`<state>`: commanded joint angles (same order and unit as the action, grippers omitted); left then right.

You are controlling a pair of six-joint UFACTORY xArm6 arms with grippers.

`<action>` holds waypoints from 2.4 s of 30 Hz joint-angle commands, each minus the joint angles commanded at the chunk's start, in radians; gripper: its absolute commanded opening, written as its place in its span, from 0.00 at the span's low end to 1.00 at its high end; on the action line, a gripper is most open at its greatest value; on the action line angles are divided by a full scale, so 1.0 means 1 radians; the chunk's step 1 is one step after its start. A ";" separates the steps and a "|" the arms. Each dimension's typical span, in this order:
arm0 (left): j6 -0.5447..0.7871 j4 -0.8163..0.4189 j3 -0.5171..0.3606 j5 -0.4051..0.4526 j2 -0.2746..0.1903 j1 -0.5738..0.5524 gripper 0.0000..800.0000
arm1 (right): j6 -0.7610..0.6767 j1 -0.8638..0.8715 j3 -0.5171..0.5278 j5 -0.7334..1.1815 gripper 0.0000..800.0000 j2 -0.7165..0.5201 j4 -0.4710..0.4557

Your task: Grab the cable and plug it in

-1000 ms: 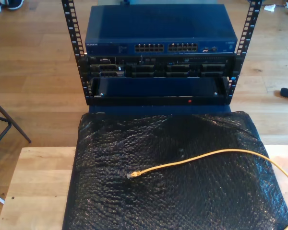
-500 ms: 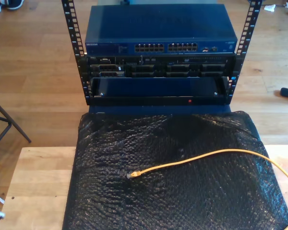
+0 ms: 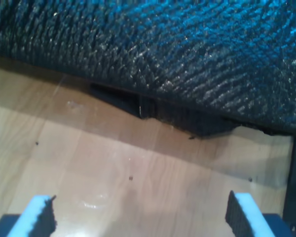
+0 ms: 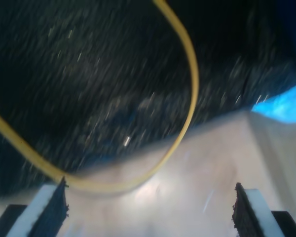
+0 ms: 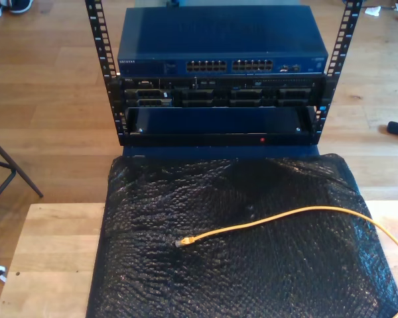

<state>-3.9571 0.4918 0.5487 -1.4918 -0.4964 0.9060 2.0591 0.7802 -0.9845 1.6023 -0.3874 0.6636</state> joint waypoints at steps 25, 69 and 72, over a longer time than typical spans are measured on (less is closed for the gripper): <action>-0.021 0.000 -0.035 0.002 0.009 -0.029 1.00 | -0.339 -0.606 -0.092 -0.218 1.00 0.110 -0.009; -0.021 0.000 -0.035 -0.002 0.011 -0.029 1.00 | -1.237 -1.482 0.052 -0.701 0.97 0.399 -0.988; -0.021 0.000 -0.035 -0.003 0.011 -0.029 1.00 | -1.237 -1.484 0.051 -0.727 0.96 0.408 -0.988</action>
<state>-3.9786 0.4918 0.5134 -1.4948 -0.4856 0.8769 0.8224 -0.7035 -0.9338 0.8750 0.0207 -0.3245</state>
